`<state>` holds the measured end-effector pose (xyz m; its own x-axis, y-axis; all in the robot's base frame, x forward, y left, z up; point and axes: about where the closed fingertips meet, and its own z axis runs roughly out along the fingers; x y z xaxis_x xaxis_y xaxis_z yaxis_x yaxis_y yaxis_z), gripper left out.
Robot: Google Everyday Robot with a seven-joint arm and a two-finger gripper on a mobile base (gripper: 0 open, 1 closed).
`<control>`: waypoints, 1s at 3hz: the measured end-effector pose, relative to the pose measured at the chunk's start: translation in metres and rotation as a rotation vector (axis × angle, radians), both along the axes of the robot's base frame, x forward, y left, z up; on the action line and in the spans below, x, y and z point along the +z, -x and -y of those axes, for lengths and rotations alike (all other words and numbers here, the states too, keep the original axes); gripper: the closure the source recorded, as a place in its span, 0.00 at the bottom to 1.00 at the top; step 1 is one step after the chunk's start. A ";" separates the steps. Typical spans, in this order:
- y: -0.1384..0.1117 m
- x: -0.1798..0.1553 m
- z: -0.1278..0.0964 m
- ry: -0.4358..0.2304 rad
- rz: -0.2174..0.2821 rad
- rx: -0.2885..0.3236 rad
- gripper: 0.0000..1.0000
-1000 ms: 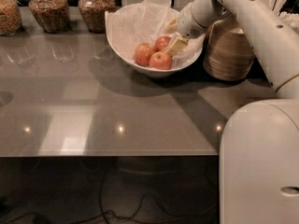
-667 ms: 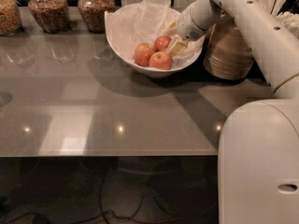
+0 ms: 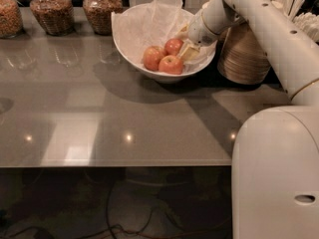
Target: Pick apple from white bowl
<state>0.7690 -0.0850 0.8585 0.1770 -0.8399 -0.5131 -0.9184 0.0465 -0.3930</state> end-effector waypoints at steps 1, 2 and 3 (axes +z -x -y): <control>0.001 -0.002 -0.001 -0.007 -0.003 -0.005 0.81; 0.000 0.003 0.001 -0.021 0.015 -0.018 1.00; 0.001 0.020 0.005 -0.050 0.057 -0.028 1.00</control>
Offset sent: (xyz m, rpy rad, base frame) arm -0.0014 -0.0085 0.0168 0.0400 -0.0519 -0.0447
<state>0.7679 -0.0896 0.8786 0.1844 -0.8186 -0.5439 -0.8925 0.0923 -0.4416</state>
